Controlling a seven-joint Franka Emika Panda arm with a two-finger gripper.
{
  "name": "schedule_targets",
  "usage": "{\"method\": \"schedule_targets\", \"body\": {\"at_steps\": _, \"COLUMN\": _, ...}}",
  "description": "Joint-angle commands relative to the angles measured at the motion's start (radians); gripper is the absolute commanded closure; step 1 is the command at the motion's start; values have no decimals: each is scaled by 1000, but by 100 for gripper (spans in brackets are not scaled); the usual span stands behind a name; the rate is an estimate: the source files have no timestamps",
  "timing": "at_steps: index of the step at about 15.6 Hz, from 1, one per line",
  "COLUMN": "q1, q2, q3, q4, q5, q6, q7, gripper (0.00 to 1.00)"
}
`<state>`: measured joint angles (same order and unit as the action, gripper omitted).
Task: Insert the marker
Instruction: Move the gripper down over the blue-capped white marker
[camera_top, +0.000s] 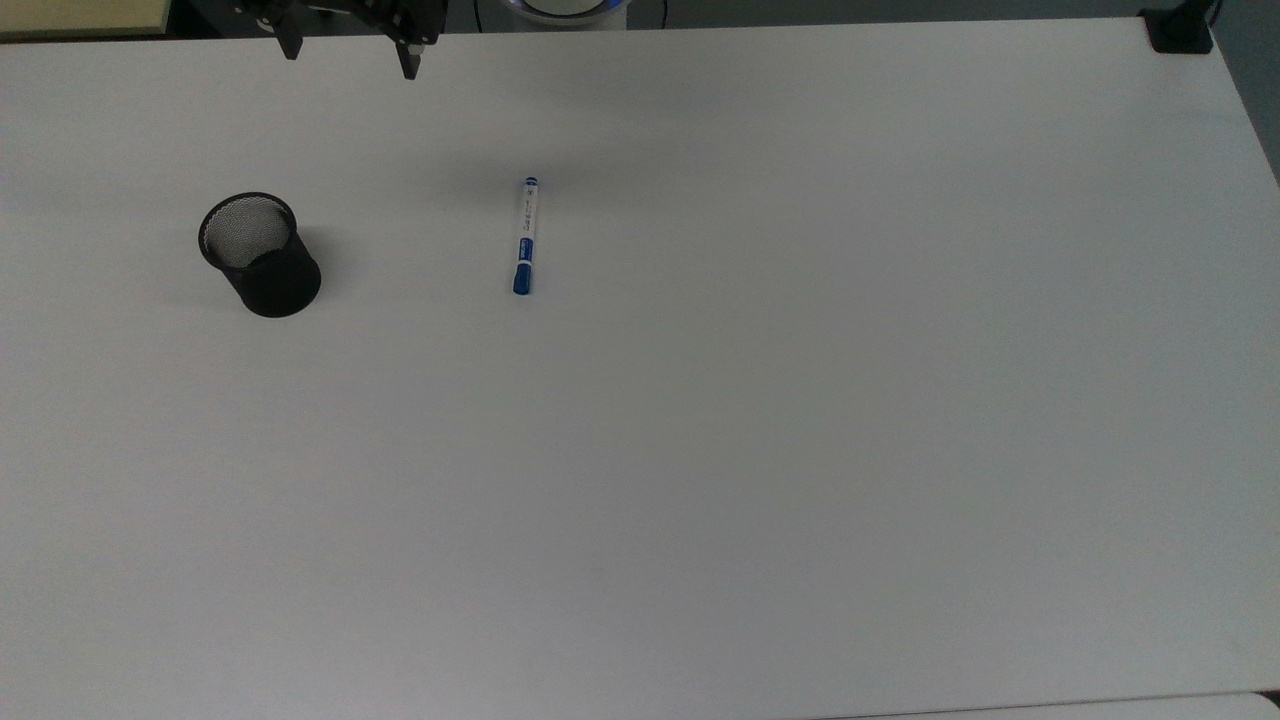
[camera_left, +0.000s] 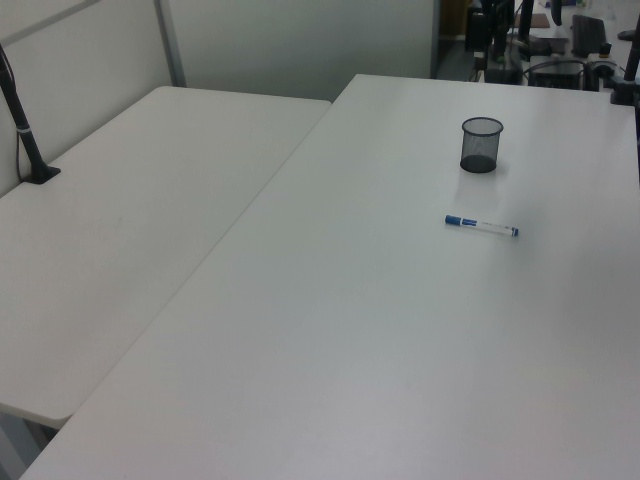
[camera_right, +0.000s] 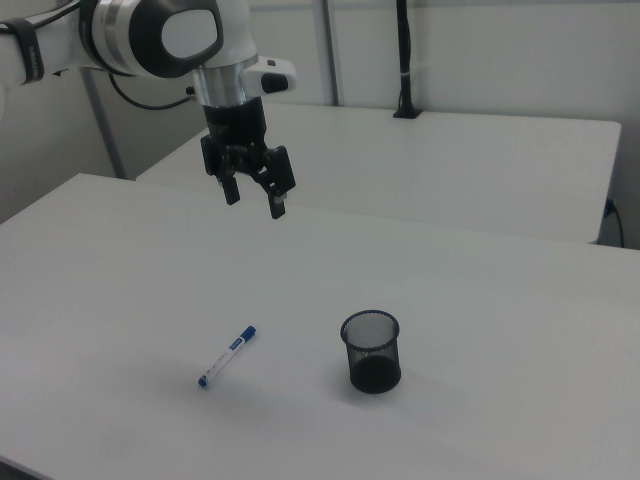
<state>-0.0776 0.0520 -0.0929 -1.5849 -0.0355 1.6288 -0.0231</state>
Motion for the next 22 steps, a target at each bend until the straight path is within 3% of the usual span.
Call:
{"method": "schedule_targets", "body": {"at_steps": 1, "q1": 12, "q2": 17, "q3": 10, "q4": -10, "q5": 2, "q6": 17, "q7": 14, "gripper": 0}}
{"method": "schedule_targets", "body": {"at_steps": 11, "q1": 21, "q2": 45, "q3": 15, "q4": -10, "q5": 2, "q6": 9, "q7": 15, "gripper": 0}}
{"method": "schedule_targets", "body": {"at_steps": 21, "q1": 157, "q2": 224, "q3": 15, "q4": -17, "q5": 3, "q6": 75, "q7": 15, "gripper": 0}}
{"method": "schedule_targets", "body": {"at_steps": 22, "q1": 160, "q2": 236, "q3": 15, "q4": -18, "q5": 3, "q6": 88, "q7": 14, "gripper": 4}}
